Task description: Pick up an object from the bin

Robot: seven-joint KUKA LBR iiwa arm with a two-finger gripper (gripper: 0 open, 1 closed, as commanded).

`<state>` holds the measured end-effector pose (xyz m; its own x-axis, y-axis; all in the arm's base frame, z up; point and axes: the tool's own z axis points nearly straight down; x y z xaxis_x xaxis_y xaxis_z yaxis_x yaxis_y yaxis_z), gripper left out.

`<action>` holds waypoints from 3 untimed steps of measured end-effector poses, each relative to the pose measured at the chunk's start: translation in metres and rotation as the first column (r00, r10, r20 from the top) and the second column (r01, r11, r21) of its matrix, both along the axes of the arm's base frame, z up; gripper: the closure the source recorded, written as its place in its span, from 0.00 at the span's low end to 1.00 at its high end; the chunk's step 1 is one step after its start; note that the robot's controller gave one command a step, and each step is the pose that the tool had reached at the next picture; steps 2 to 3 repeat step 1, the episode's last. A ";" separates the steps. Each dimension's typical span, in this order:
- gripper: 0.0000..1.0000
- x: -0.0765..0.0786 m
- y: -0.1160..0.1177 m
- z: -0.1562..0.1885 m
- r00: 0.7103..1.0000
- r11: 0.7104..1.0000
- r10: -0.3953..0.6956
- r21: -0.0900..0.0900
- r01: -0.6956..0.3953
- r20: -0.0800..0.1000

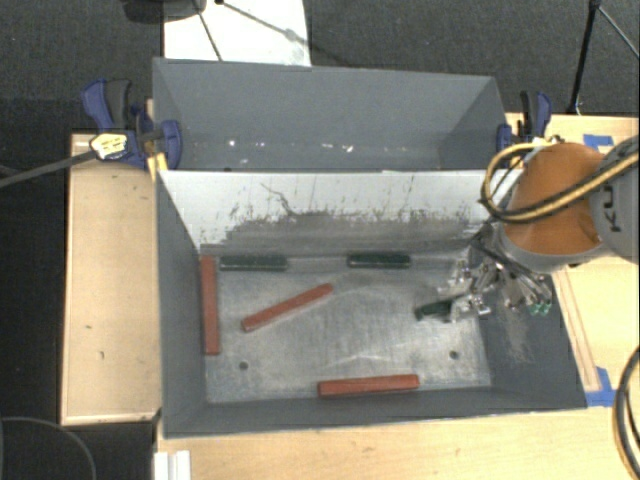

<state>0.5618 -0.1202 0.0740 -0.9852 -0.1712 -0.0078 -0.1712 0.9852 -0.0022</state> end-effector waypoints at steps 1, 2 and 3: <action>1.00 -0.023 0.031 0.137 1.000 1.000 -0.014 0.001 0.014 -0.005; 1.00 -0.023 0.031 0.137 1.000 1.000 -0.014 0.001 0.014 -0.005; 1.00 -0.023 0.031 0.137 1.000 1.000 -0.014 0.001 0.014 -0.005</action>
Offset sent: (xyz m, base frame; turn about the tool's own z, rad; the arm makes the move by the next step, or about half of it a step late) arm 0.0000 0.0000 0.0000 0.0000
